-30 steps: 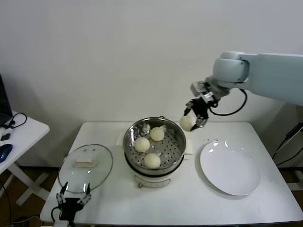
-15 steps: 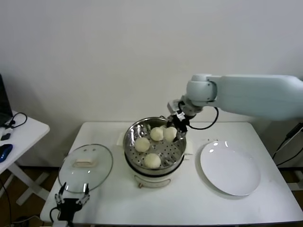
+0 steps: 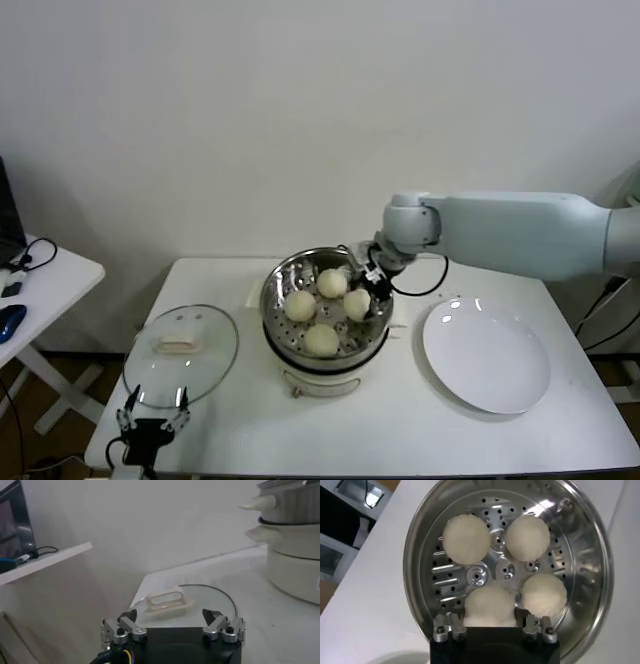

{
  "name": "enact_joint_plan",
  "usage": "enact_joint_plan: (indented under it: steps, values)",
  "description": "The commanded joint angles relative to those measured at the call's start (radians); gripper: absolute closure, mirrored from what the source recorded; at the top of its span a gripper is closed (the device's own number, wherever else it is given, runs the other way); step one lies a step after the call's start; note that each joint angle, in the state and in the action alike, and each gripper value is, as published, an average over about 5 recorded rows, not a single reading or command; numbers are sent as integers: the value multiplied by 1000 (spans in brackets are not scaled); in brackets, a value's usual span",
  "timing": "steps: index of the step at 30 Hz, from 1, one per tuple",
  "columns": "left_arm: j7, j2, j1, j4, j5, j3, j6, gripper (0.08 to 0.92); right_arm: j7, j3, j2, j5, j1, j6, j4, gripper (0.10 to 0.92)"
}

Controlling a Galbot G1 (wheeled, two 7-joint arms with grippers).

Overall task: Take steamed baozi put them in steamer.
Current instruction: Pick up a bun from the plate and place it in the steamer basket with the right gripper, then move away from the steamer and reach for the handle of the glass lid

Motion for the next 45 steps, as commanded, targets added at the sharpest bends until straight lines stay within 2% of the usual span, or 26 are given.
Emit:
enact_joint_plan:
  steps: [1,10,17,25,29,35,45]
  values:
    - [0,0,0,0,-1,0,1,177,3,18,7,-76,-56,2,-18,364]
    - [0,-2,0,-1,0,0,1,177,-6,30,12,-95,-60,26,-29,356]
    - [0,1,2,-7,-1,0,1,177,-11,61,-14,-70,-37,46,-16,223]
    - [2,11,-1,-20,-7,4,2,177,-18,119,-161,24,81,27,49,203]
    - [4,22,-12,-16,-12,9,-8,177,116,201,-277,65,60,-32,103,203]
    - [7,42,-33,4,-9,14,-30,177,381,521,-466,87,-202,-54,194,203]
    - [8,63,-62,48,40,19,-72,177,622,1236,-672,61,-987,60,286,203]
